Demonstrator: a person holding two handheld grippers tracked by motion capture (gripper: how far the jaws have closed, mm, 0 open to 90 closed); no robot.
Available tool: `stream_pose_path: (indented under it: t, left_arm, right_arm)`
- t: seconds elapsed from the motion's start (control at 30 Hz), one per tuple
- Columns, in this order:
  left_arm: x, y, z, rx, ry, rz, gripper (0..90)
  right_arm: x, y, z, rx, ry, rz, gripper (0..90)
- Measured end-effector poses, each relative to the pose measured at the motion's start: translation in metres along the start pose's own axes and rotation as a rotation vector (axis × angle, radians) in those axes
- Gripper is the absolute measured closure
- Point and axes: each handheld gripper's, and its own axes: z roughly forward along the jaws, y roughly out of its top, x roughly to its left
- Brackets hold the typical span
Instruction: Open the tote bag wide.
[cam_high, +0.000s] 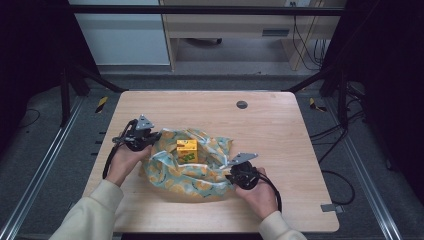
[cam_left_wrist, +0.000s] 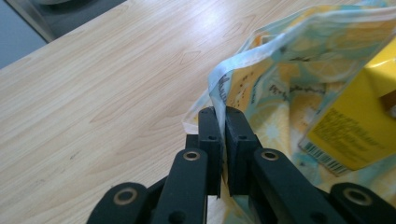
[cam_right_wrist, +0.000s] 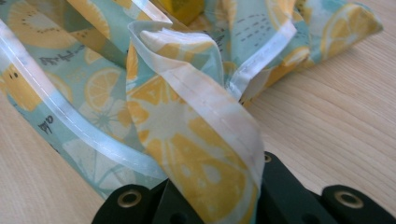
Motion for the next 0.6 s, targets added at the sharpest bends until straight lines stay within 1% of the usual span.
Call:
stream_pose_path:
  t: [0.07,0.1,0.13,0.17,0.2,0.3,0.33,0.37,0.4,0.43,0.47,0.6]
  left_arm:
    - [0.001,-0.008,0.007,0.017,-0.003,0.0,86.7]
    - [0.001,-0.008,0.007,0.017,-0.003,0.0,86.7]
    - [0.001,-0.013,0.01,0.028,-0.005,-0.001,86.7]
    - [0.001,-0.013,0.01,0.028,-0.005,-0.001,86.7]
    - [0.001,-0.017,0.012,0.038,-0.007,0.0,86.8]
    - [0.0,-0.02,0.013,0.044,-0.001,0.003,86.6]
    - [0.0,-0.024,0.014,0.053,-0.005,0.006,86.3]
    - [0.0,-0.024,0.014,0.053,-0.005,0.006,86.2]
    - [0.0,-0.026,0.015,0.056,-0.009,0.004,86.2]
    - [0.001,-0.027,0.016,0.058,-0.012,0.001,86.0]
    - [0.001,-0.03,0.016,0.06,-0.014,-0.001,85.9]
    - [0.001,-0.033,0.017,0.064,-0.017,0.0,85.7]
  right_arm:
    - [-0.006,-0.004,0.001,0.009,0.0,0.014,89.6]
    - [-0.006,-0.004,0.001,0.009,0.0,0.014,89.6]
    - [-0.008,-0.005,0.003,0.01,0.001,0.022,89.6]
    - [-0.008,-0.005,0.003,0.01,0.001,0.022,89.6]
    - [-0.009,-0.007,0.003,0.014,0.004,0.022,89.7]
    - [-0.009,-0.007,0.004,0.017,0.005,0.021,89.7]
    - [-0.009,-0.008,0.006,0.017,0.007,0.011,89.7]
    - [-0.009,-0.008,0.006,0.017,0.007,0.011,89.7]
    - [-0.008,-0.008,0.006,0.028,0.008,0.021,89.7]
    - [-0.009,-0.008,0.007,0.025,0.01,0.012,89.7]
    - [-0.008,-0.008,0.008,0.035,0.011,0.011,89.7]
    - [-0.008,-0.009,0.009,0.041,0.011,0.02,89.7]
